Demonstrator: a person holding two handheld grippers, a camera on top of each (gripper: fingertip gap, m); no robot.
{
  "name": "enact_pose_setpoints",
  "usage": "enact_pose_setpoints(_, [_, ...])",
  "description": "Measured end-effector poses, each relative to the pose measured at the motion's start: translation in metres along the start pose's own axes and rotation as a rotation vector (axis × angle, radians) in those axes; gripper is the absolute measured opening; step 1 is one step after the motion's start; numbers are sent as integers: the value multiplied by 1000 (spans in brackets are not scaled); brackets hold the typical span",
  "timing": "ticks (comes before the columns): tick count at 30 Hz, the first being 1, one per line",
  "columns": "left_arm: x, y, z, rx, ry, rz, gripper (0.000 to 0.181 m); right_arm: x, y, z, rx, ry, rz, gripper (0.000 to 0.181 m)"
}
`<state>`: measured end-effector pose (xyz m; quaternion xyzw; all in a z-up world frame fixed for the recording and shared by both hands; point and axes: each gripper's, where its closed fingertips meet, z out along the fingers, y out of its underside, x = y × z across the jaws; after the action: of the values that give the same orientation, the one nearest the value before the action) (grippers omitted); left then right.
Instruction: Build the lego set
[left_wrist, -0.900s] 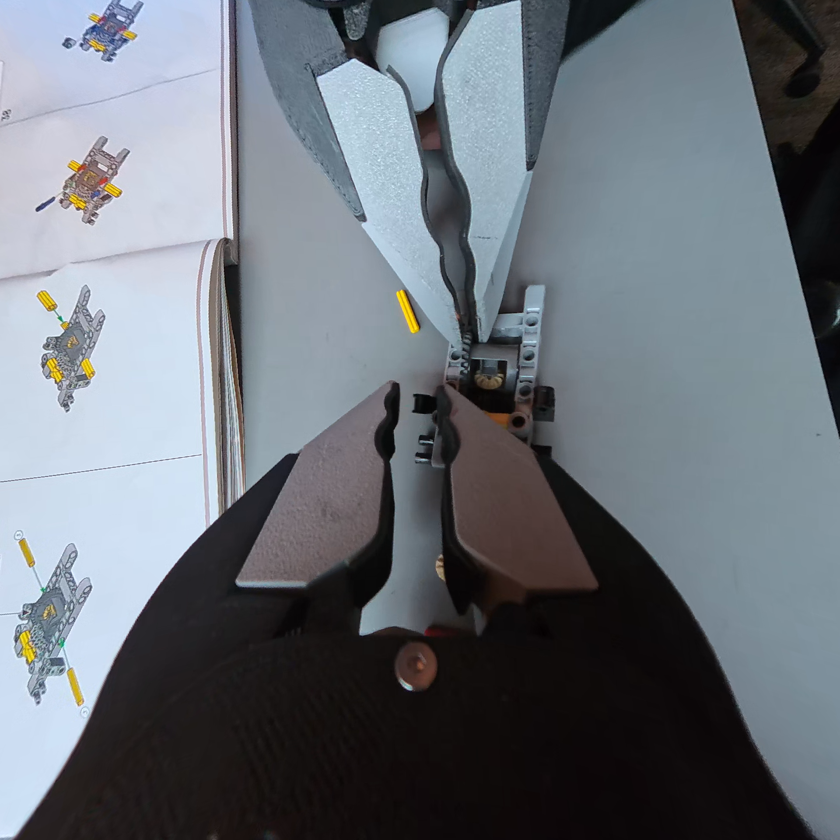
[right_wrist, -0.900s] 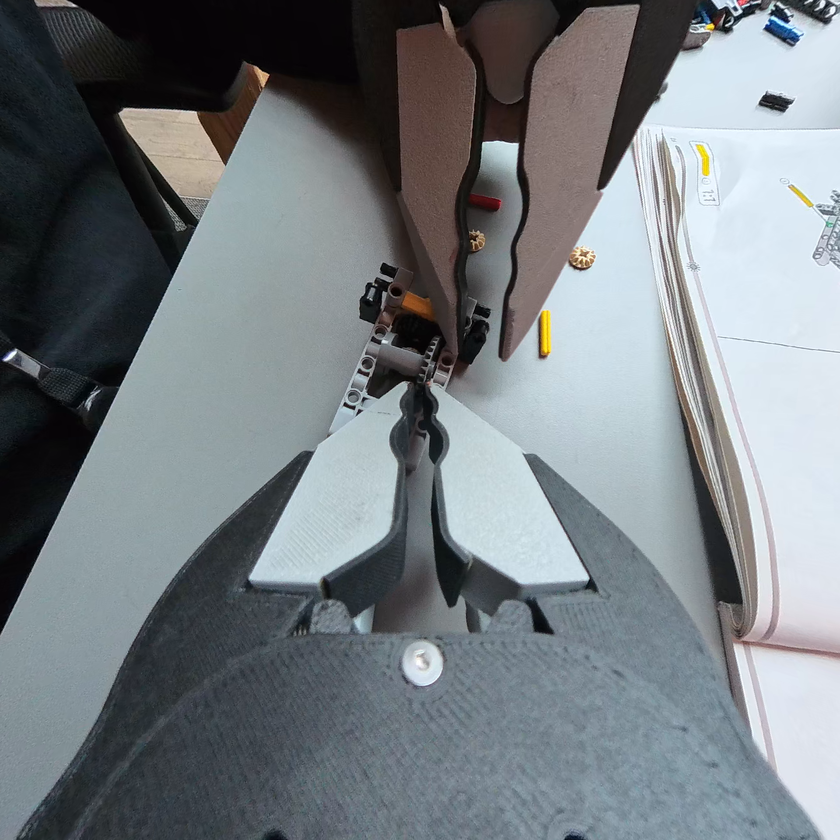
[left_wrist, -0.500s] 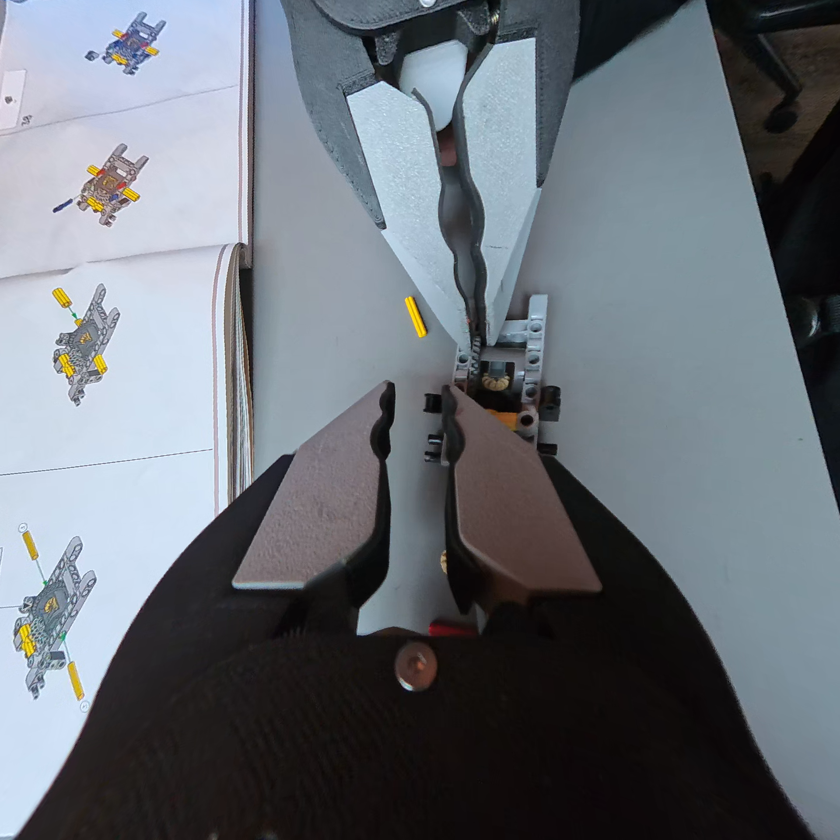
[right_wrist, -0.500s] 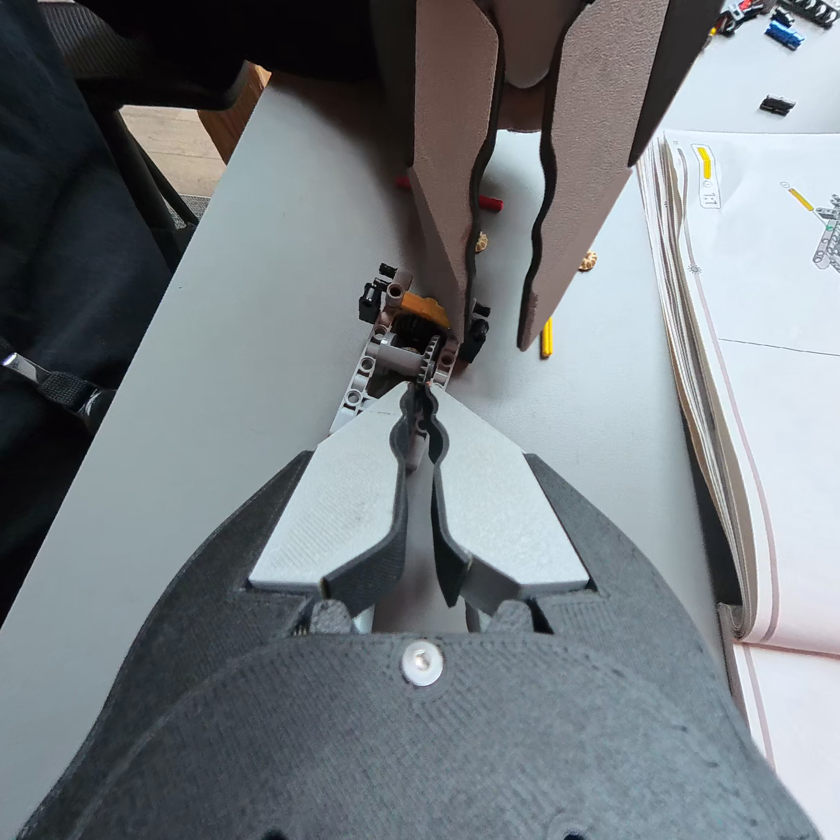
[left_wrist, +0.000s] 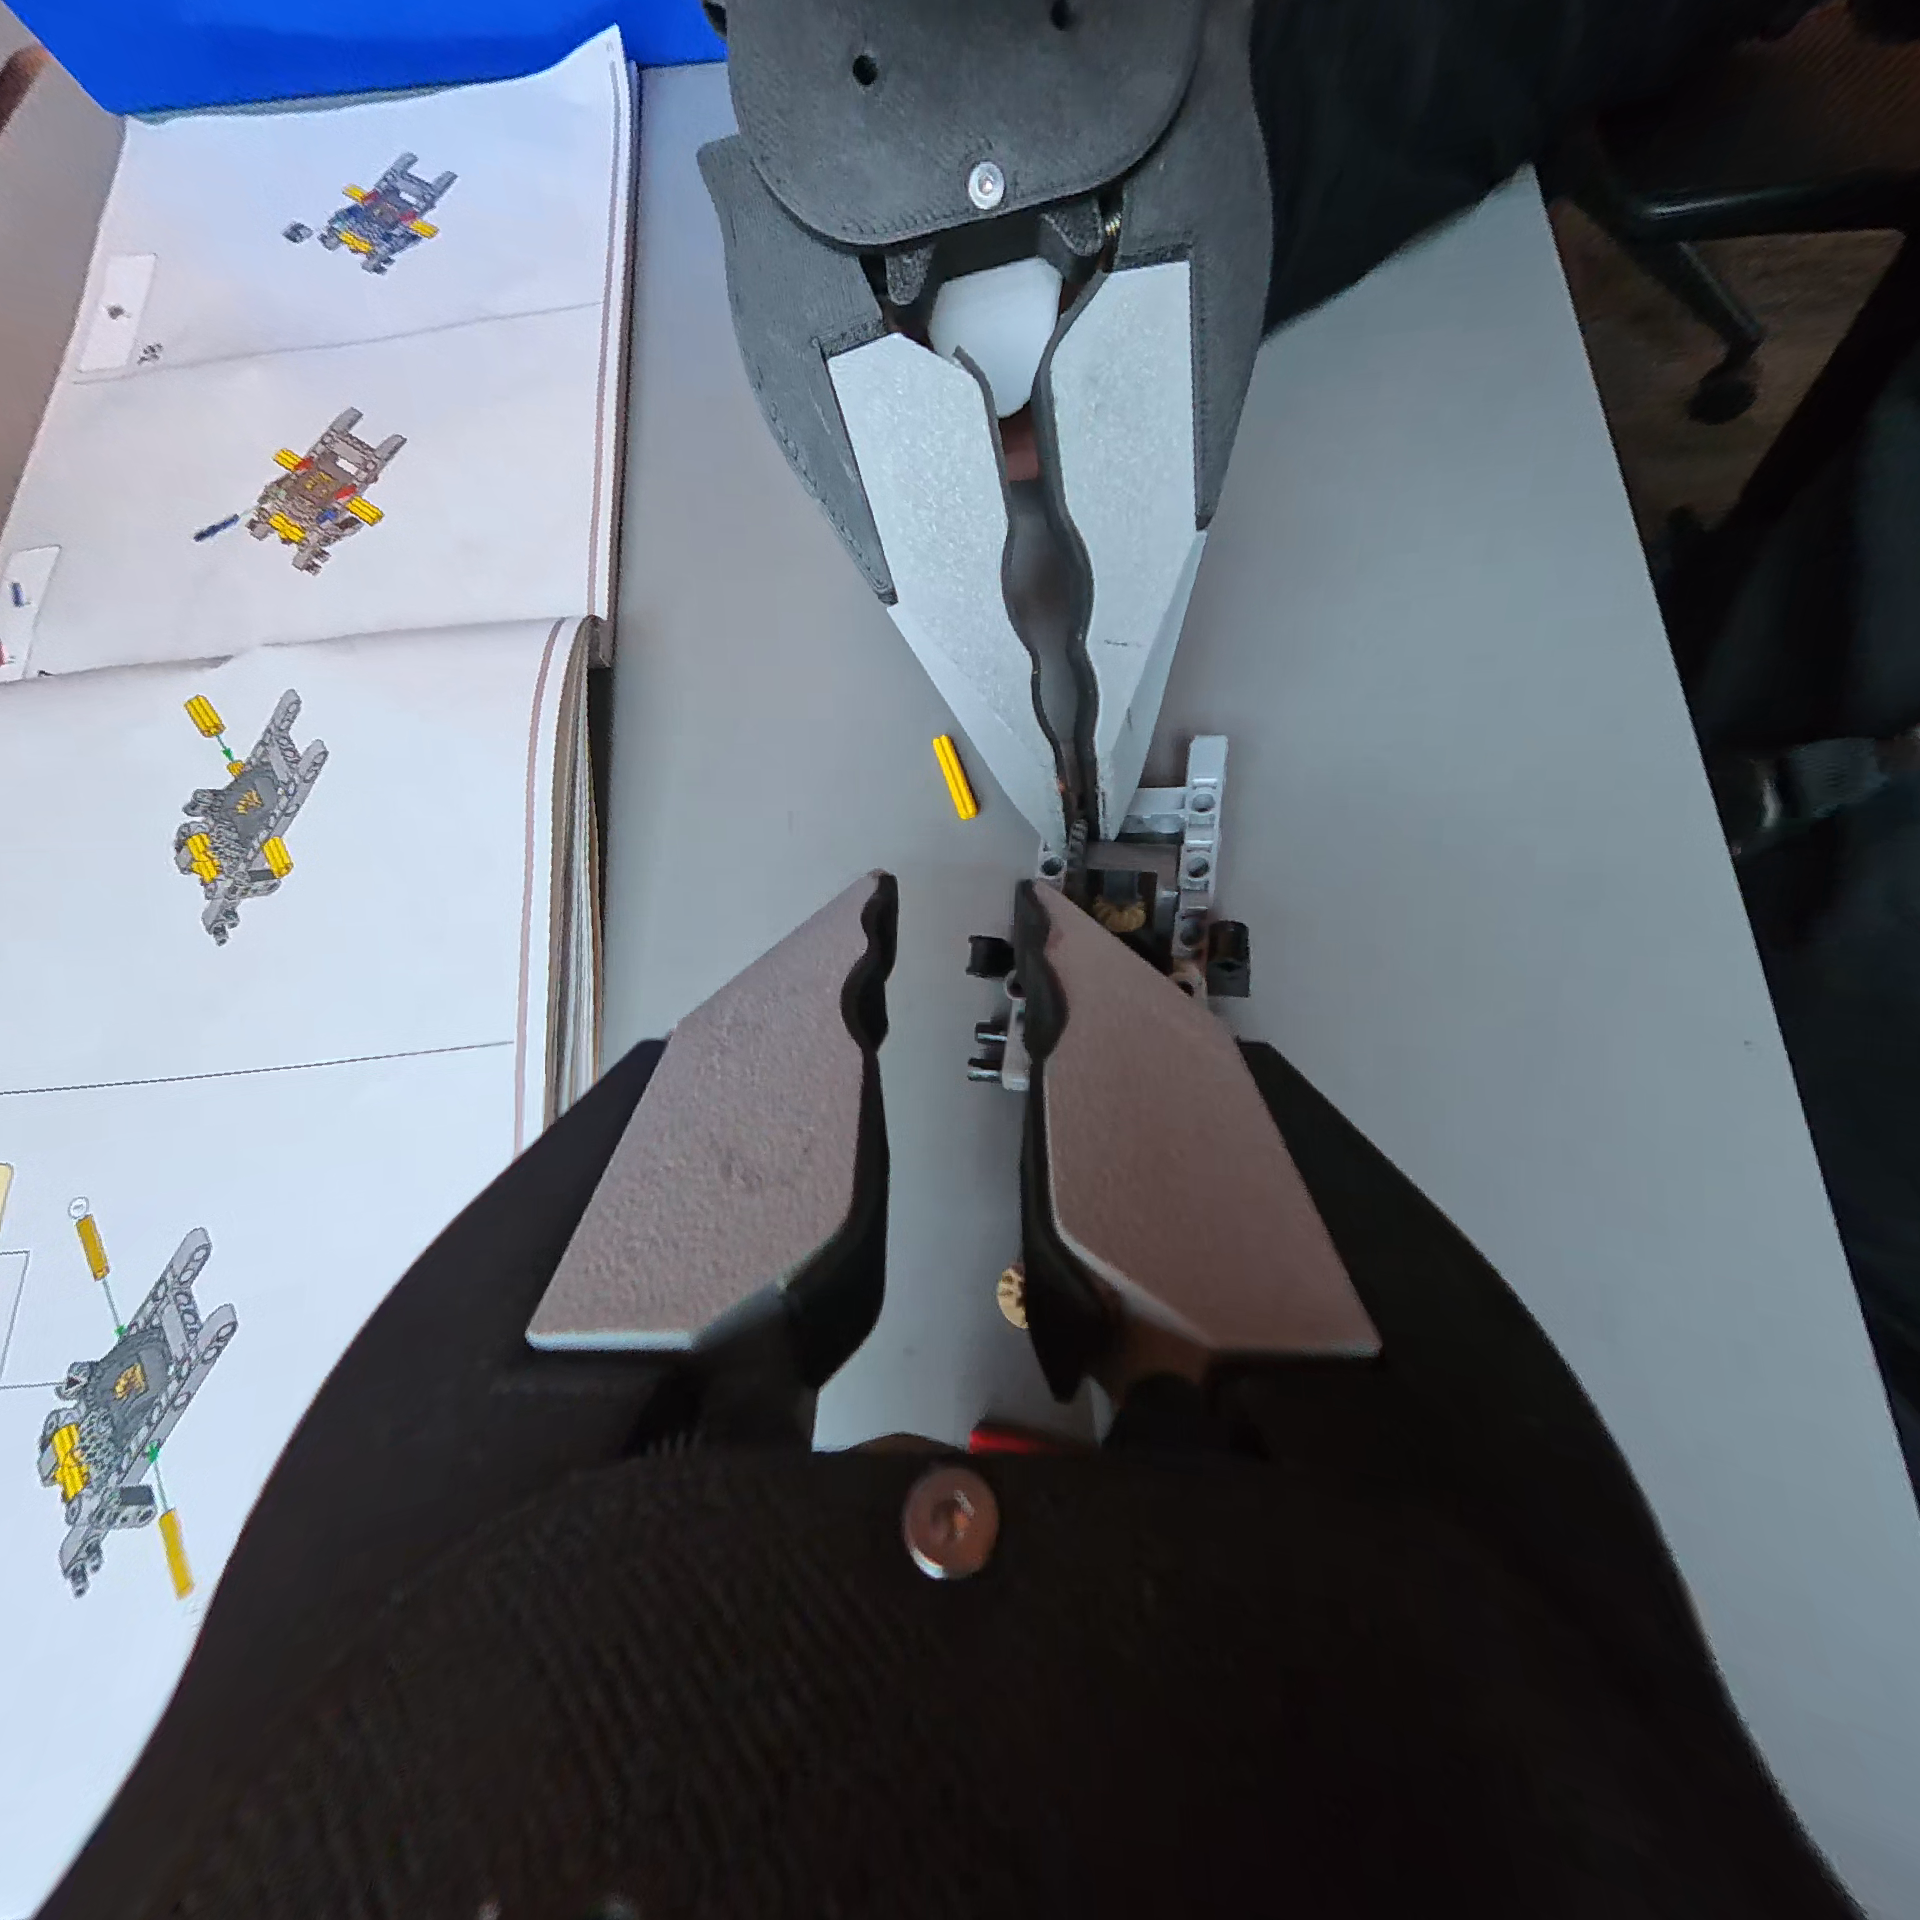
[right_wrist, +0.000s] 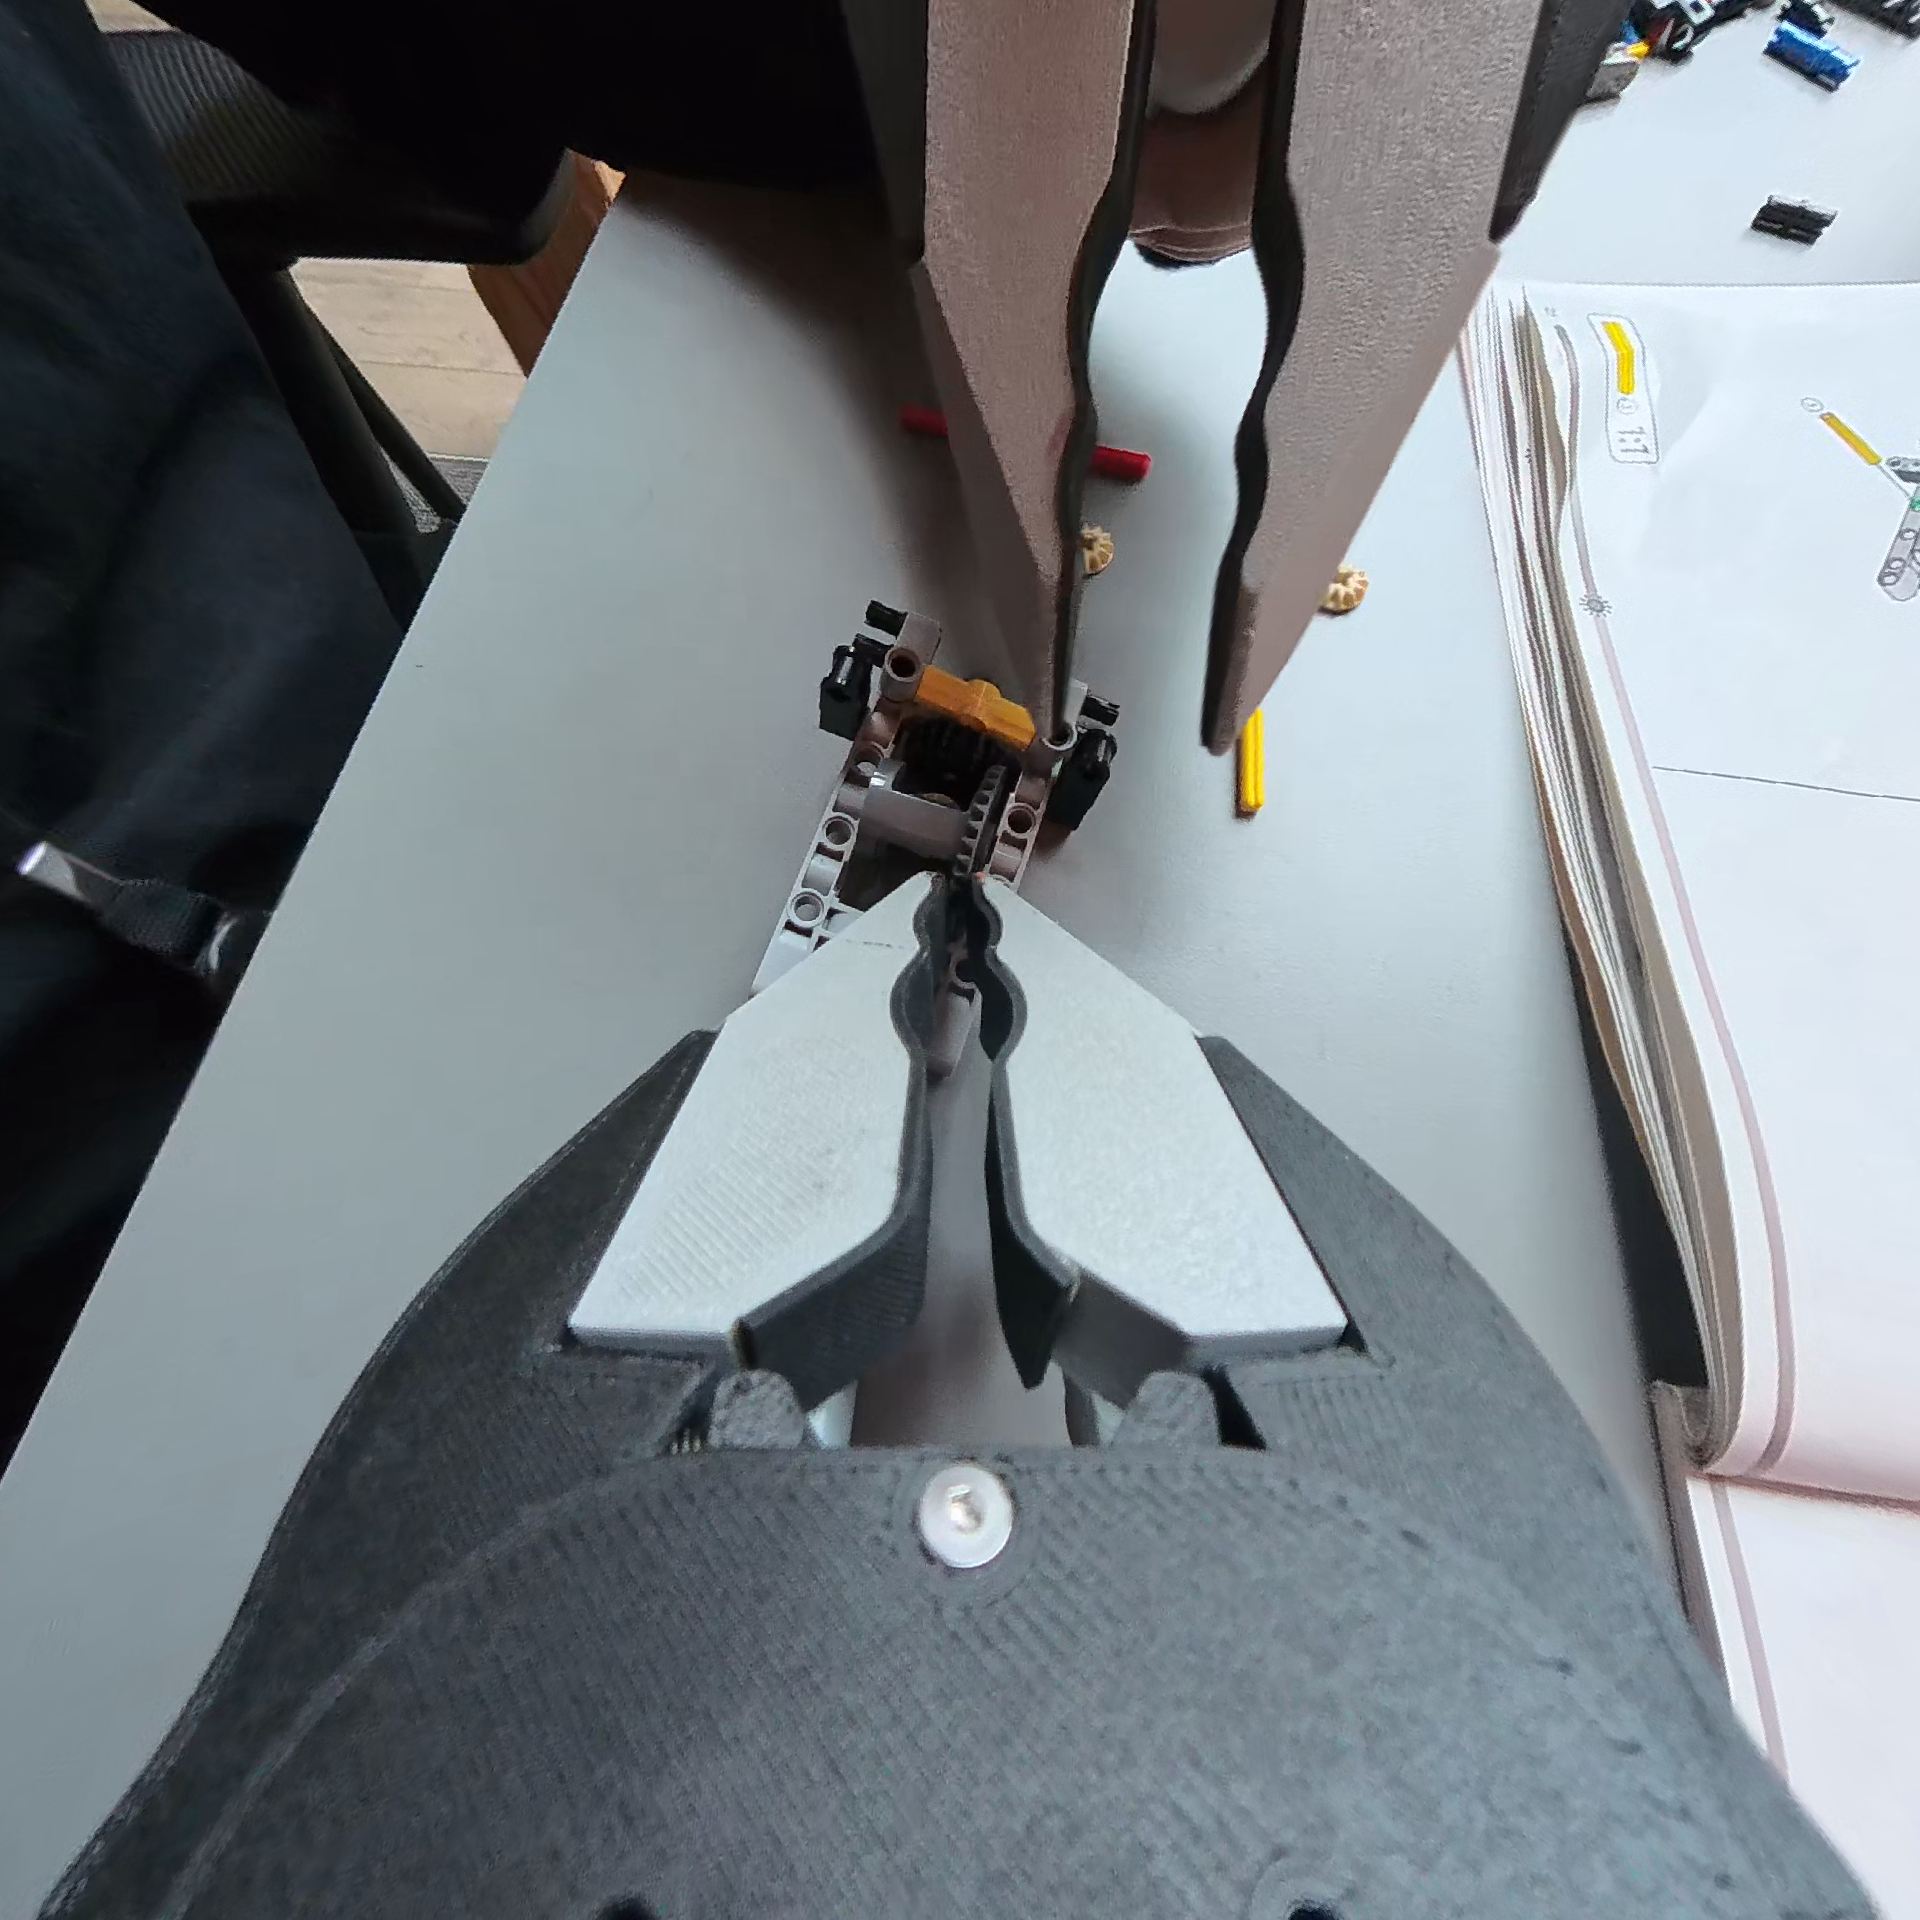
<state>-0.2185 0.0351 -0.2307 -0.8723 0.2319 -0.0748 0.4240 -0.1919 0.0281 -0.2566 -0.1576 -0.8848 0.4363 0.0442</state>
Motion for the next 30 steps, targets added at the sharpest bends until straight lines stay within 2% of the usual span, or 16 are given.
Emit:
enact_pose_setpoints(14, [21, 14, 12, -93, 166, -75, 23, 2, 1, -1, -21, 15, -14, 0])
enact_pose_setpoints(22, [23, 7, 9, -77, 136, -17, 22, 3, 1, -1, -77, 59, -48, 0])
enact_pose_setpoints(30, [8, 10, -2, -71, 92, -58, 22, 3, -1, 0, -141, 73, -48, 0])
